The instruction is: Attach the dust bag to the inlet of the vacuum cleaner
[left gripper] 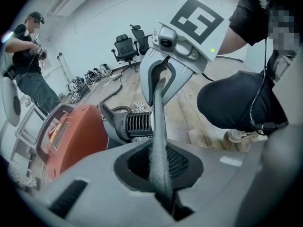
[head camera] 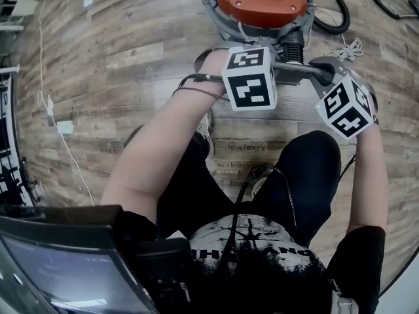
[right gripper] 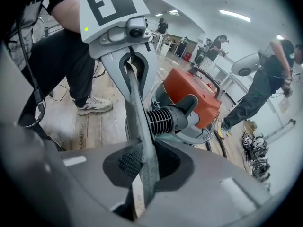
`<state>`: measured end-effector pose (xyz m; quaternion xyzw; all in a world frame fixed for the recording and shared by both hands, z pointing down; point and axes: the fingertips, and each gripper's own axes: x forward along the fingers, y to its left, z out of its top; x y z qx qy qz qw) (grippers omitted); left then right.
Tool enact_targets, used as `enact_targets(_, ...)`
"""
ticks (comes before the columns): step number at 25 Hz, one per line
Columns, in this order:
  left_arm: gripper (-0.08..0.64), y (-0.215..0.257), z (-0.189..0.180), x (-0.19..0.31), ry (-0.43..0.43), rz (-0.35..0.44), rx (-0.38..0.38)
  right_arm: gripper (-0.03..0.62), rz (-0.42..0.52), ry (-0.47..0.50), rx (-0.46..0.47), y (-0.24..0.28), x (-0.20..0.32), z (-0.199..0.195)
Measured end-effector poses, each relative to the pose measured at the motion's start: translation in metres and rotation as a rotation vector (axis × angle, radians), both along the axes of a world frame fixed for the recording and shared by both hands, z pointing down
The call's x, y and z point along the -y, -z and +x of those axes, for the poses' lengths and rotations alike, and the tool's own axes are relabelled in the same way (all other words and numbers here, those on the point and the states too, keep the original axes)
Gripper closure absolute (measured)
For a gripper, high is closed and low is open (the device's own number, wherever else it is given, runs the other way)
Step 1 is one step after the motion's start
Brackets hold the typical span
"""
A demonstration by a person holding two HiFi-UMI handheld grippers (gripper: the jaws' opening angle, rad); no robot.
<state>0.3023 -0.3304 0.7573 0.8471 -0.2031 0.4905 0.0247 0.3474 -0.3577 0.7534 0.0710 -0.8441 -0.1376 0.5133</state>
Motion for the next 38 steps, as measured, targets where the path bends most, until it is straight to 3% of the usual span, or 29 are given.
enact_targets(10,0.534,0.013,0.009,0.005,-0.021,0.054,0.009,0.545,-0.041,-0.119,0.059,-0.016,0.006,0.006)
enact_targets(14,0.531,0.017,0.008,0.013,0.025,0.045,-0.024,0.545,-0.044,-0.149,0.058,-0.017,0.007,0.006)
enact_targets(17,0.529,0.012,0.004,0.014,0.059,0.003,-0.060,0.546,-0.024,-0.121,0.030,-0.010,0.008,0.004)
enact_targets(26,0.532,-0.012,-0.001,0.011,0.076,-0.039,-0.029,0.548,0.060,-0.007,-0.051,0.020,0.001,-0.012)
enact_targets(30,0.529,0.013,-0.001,0.017,0.110,-0.026,-0.119,0.549,-0.003,-0.096,0.012,0.016,0.007,-0.001)
enact_targets(38,0.535,0.030,0.013,0.019,0.042,0.076,-0.106,0.552,0.018,-0.198,0.001,-0.009,0.019,0.010)
